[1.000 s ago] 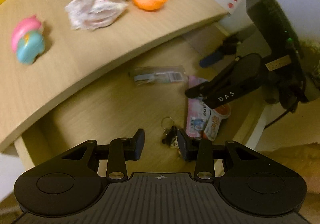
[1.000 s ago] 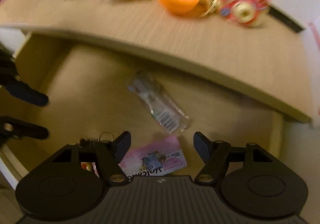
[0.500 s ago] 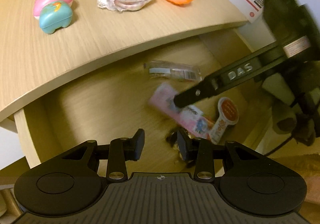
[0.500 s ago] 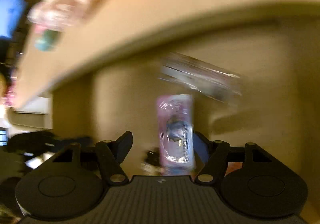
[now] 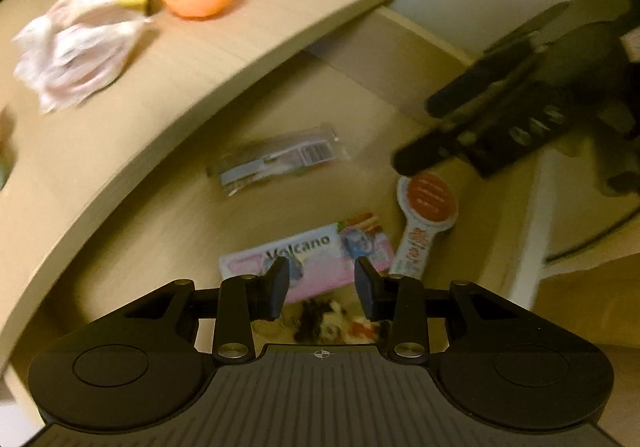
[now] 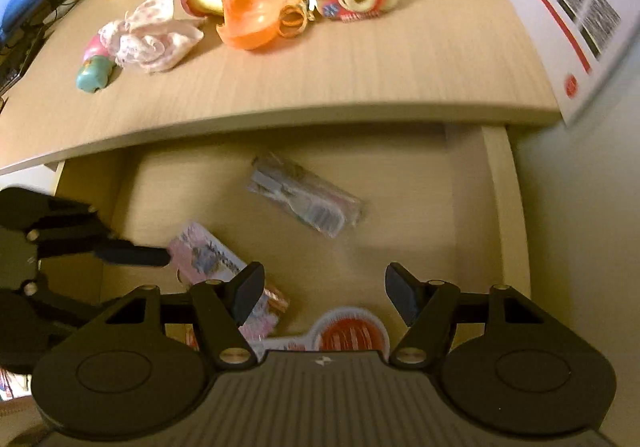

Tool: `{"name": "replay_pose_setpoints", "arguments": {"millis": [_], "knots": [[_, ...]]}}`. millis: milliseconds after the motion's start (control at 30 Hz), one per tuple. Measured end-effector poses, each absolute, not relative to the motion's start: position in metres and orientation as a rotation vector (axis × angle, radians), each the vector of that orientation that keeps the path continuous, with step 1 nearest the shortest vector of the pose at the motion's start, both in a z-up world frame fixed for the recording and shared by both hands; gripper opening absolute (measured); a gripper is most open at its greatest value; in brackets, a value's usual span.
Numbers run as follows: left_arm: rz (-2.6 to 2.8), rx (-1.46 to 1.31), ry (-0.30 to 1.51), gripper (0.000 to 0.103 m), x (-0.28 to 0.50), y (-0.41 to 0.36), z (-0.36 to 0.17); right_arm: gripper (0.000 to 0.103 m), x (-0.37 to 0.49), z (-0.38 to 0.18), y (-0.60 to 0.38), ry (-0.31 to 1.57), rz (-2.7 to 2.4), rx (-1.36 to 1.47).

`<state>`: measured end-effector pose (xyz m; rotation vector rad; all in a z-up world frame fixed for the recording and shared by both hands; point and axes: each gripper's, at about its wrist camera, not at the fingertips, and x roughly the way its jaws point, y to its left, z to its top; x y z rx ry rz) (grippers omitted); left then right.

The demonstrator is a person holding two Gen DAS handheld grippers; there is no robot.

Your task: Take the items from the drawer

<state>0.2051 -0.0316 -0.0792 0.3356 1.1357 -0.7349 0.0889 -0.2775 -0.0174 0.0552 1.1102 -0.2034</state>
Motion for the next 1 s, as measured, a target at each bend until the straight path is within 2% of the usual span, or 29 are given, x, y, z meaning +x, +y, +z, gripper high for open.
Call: {"name": "replay_pose_setpoints", "arguments": {"millis": [367, 533, 767, 833, 900, 933, 1000], "knots": [[-0.528, 0.171, 1.154, 0.038, 0.205, 0.009, -0.066, 0.068, 0.140, -0.059, -0.232, 1.036, -0.053, -0.416], [-0.406, 0.064, 1.152, 0.038, 0.197, 0.036, -0.057, 0.068, 0.167, -0.079, -0.225, 1.034, 0.060, -0.467], [-0.344, 0.021, 1.155, 0.038, 0.192, 0.046, -0.051, 0.067, 0.191, -0.088, -0.241, 1.082, 0.084, -0.400], [-0.344, 0.018, 1.154, 0.038, 0.191, 0.045, -0.049, 0.056, 0.194, -0.088, -0.246, 1.096, 0.091, -0.360], [-0.352, 0.020, 1.154, 0.038, 0.190, 0.044, -0.049, 0.032, 0.194, -0.086, -0.247, 1.104, 0.090, -0.369], [-0.361, 0.023, 1.155, 0.038, 0.191, 0.043, -0.049, 0.032, 0.194, -0.085, -0.246, 1.113, 0.090, -0.378], [-0.381, 0.032, 1.156, 0.038, 0.190, 0.042, -0.047, 0.023, 0.191, -0.082, -0.244, 1.121, 0.088, -0.396]]}}
